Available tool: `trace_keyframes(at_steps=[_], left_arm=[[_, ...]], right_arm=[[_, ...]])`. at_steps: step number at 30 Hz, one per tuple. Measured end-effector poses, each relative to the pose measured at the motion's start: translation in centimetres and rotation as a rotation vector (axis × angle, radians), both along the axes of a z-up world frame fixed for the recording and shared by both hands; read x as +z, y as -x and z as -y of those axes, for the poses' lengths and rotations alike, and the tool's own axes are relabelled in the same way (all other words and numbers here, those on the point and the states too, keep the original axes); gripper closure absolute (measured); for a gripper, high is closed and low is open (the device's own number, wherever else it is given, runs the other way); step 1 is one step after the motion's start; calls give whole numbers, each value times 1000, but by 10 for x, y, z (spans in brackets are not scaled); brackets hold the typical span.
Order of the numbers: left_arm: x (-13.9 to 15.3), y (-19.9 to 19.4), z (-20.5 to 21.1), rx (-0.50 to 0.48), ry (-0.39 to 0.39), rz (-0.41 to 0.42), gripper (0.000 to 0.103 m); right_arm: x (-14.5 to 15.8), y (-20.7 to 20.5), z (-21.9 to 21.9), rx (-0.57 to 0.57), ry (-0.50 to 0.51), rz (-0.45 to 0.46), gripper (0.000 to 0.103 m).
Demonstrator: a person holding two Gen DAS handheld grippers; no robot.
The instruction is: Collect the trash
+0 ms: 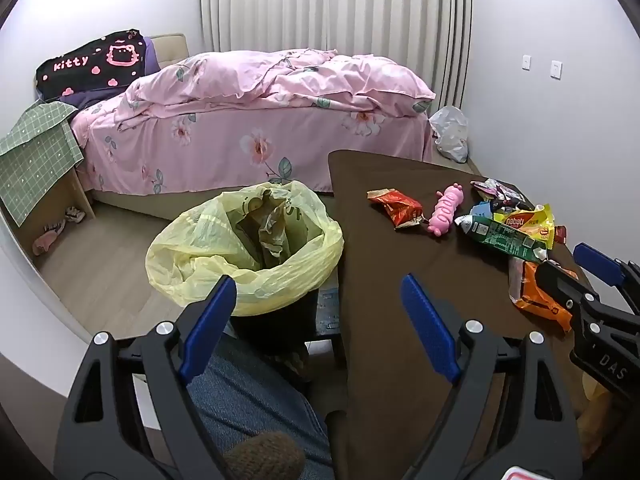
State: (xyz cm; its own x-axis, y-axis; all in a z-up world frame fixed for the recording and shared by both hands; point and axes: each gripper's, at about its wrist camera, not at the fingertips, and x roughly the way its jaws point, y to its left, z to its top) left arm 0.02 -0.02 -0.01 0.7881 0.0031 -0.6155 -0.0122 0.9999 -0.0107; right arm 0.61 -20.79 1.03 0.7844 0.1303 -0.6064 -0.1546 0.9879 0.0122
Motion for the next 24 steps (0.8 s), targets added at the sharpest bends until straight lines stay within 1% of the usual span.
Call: trace_keyframes(at_steps=[8, 10, 17, 24], left_arm=[[0, 0, -2, 12, -2, 4, 23], [1, 1, 0, -1, -7, 4, 23], [2, 3, 2, 2, -11, 8, 23], [3, 3, 4, 11, -30, 20, 23]], right_arm=[[-1, -1, 0, -1, -2, -1, 36], [-1, -1, 1, -3, -1, -2, 36], [-1, -2, 3, -2, -2, 1, 36], [0, -4, 3, 4, -4, 10, 36]])
